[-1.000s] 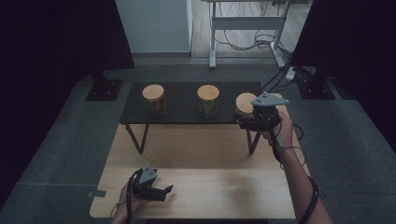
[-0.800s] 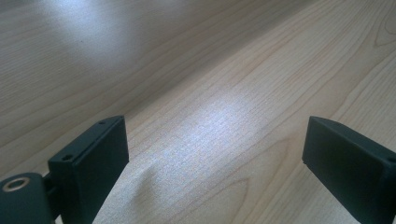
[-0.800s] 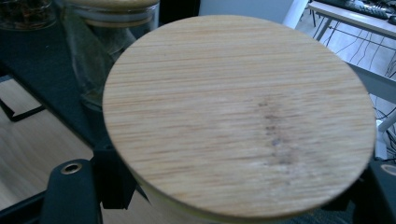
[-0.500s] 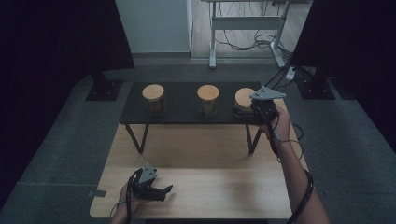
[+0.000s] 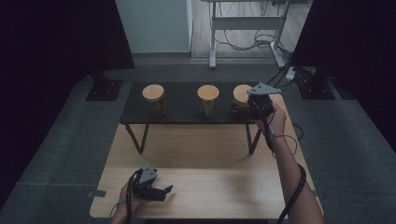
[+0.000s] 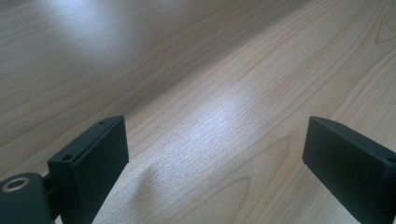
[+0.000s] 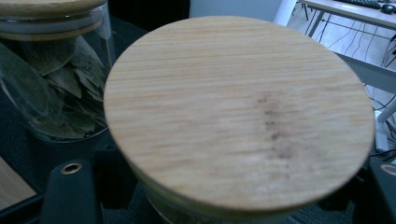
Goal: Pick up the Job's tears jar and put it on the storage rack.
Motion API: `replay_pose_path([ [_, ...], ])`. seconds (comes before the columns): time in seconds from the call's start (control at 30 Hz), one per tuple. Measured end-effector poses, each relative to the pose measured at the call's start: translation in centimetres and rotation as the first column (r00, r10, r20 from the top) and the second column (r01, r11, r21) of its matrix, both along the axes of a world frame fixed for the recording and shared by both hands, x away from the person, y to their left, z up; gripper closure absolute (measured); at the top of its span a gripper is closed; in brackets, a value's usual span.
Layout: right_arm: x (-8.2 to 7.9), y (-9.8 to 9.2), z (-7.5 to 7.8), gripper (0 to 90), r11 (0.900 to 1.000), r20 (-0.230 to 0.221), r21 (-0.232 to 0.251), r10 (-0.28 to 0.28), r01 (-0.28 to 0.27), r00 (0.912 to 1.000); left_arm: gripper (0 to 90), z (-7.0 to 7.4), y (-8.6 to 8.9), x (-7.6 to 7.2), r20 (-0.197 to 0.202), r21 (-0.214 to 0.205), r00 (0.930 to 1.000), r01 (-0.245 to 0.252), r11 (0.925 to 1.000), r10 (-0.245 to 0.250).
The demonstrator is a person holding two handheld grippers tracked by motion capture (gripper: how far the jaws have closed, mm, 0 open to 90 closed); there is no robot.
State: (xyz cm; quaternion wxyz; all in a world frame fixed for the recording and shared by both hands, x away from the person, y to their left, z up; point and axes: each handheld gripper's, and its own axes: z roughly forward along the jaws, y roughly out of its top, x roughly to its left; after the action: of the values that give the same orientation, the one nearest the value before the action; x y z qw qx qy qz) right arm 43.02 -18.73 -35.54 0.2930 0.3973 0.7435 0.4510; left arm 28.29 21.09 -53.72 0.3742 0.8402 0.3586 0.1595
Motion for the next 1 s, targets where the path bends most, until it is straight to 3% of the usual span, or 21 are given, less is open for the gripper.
replay_pose_path([
  [0.27, 0.32, -0.37, -0.39, 22.1, 0.9991, -0.009, 0.031, -0.027, 0.028, 0.9996, 6.7, -0.01, -0.06, -0.03, -0.001, 0.005, 1.0, 0.004, 1.0, -0.004],
  [0.87, 0.16, -0.22, -0.45, 21.3, 0.9991, 0.0, 0.015, -0.04, 0.04, 0.9992, 6.5, -0.05, -0.09, -0.03, -0.004, 0.009, 1.0, 0.006, 0.9999, -0.006],
  [1.0, -0.06, -0.09, -0.44, 17.9, 0.9985, 0.018, -0.003, -0.054, 0.054, 0.9984, 6.5, -0.05, -0.09, -0.03, -0.003, 0.007, 1.0, 0.005, 1.0, -0.005],
])
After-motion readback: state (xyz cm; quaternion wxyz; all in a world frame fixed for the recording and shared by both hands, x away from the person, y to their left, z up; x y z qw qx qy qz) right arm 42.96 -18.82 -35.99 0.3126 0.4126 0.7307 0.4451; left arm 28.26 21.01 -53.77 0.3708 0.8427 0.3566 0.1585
